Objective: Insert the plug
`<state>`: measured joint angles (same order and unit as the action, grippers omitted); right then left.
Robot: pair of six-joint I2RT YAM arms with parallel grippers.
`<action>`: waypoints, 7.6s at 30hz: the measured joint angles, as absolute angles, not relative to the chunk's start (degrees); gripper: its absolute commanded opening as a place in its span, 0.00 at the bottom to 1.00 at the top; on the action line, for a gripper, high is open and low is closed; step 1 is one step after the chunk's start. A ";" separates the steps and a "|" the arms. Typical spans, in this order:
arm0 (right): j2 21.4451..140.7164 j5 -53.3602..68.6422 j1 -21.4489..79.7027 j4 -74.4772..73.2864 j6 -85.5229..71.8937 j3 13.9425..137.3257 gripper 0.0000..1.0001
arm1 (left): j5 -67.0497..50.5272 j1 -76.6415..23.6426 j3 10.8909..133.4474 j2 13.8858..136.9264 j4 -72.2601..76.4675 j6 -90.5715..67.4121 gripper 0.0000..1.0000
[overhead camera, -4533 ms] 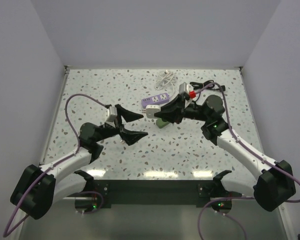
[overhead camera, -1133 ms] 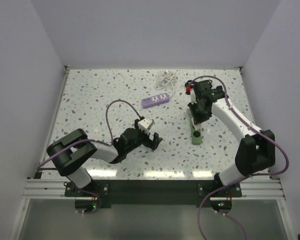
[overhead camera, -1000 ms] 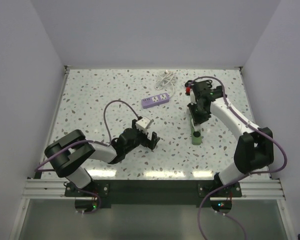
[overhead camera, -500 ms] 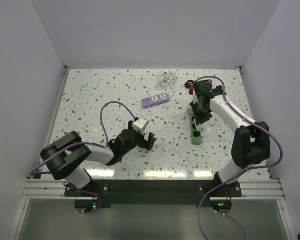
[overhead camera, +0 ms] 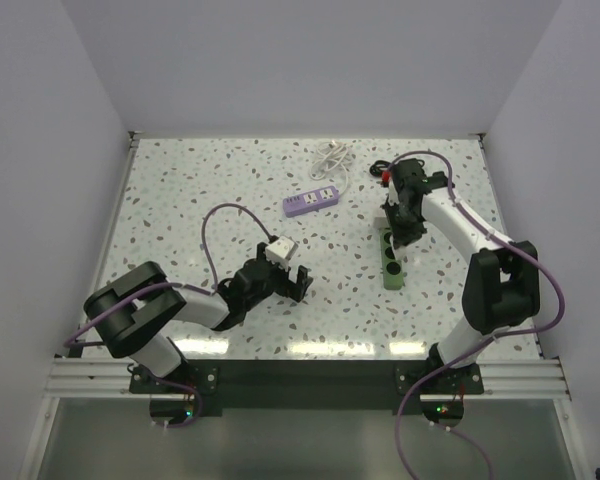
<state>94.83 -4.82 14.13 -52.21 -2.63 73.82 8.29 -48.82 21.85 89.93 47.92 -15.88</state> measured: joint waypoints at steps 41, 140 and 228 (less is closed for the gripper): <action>95.98 -3.38 14.13 -51.33 -4.97 74.83 0.00 | 7.68 -48.82 21.85 90.78 47.88 -15.97 1.00; 95.96 -9.98 17.80 -52.29 -10.52 75.00 0.00 | 6.61 -48.80 21.85 90.78 47.88 -16.14 1.00; 97.01 -17.52 19.64 -47.33 -11.51 70.61 0.00 | 6.61 -48.80 21.74 90.30 47.42 -16.14 1.00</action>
